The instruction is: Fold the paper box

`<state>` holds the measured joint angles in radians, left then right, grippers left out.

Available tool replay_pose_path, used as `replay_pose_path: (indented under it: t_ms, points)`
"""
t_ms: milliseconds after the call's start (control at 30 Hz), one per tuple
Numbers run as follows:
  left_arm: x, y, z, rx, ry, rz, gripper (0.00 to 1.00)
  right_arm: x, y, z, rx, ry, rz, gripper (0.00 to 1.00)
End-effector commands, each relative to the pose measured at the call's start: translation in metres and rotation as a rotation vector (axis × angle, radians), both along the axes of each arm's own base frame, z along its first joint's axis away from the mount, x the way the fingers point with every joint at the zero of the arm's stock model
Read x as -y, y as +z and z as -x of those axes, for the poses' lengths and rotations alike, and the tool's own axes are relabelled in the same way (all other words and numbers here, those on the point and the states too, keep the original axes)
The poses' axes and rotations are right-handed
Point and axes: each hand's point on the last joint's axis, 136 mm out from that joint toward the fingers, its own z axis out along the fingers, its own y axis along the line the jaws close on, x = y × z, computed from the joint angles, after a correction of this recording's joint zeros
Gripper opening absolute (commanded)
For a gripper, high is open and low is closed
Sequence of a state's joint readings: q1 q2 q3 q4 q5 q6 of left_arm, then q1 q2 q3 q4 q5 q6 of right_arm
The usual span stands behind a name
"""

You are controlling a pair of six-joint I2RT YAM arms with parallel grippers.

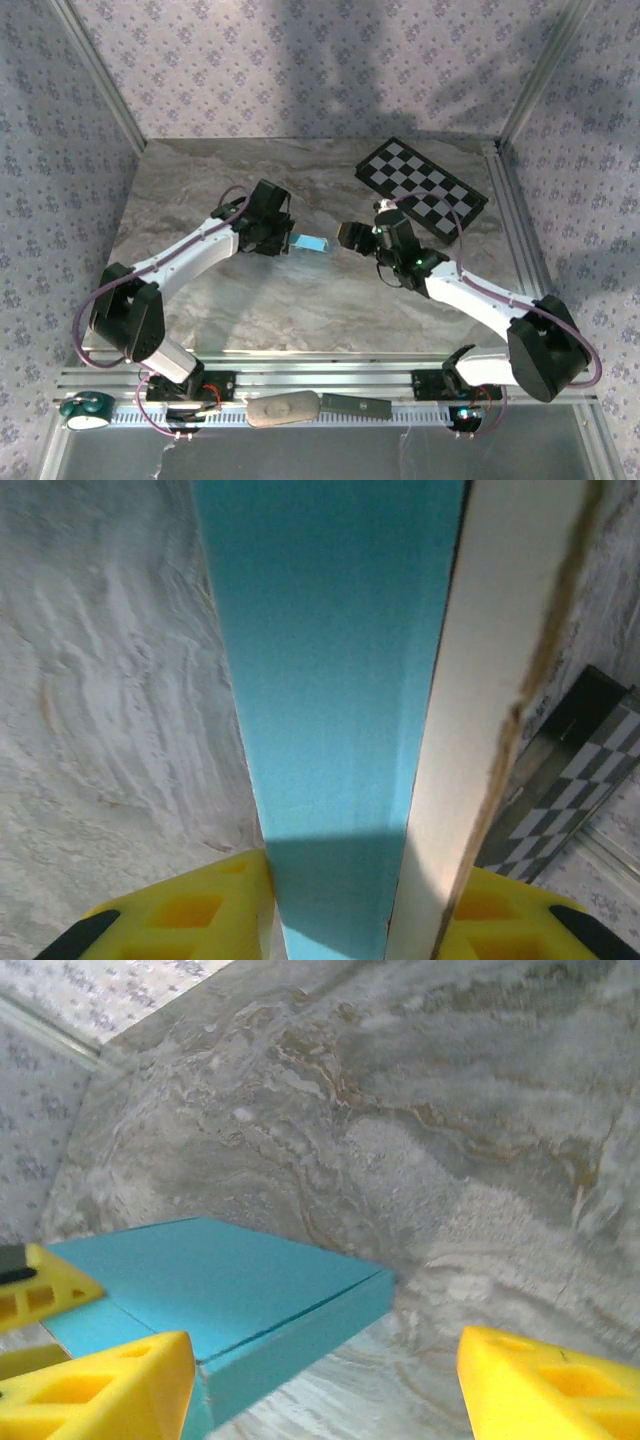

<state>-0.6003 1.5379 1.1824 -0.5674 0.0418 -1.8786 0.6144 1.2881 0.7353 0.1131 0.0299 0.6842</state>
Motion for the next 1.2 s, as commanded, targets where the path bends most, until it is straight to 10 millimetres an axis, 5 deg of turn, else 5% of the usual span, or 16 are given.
replay_pose_path:
  t_ms: [0,333,733,1167]
  points:
    - [-0.016,0.005,0.012,-0.032,0.0,-0.008,0.35,0.004,0.006,-0.001,0.164,0.126,0.149,0.7]
    - [-0.037,0.0,0.034,-0.1,-0.047,-0.058,0.35,-0.057,0.02,0.046,0.442,0.587,0.455,0.68]
    - [-0.041,0.001,0.031,-0.11,-0.054,-0.057,0.34,-0.109,0.017,0.042,0.461,0.874,0.67,0.62]
    - [-0.035,0.0,0.024,-0.107,-0.065,-0.03,0.34,-0.143,0.003,0.032,0.429,0.942,0.712,0.58]
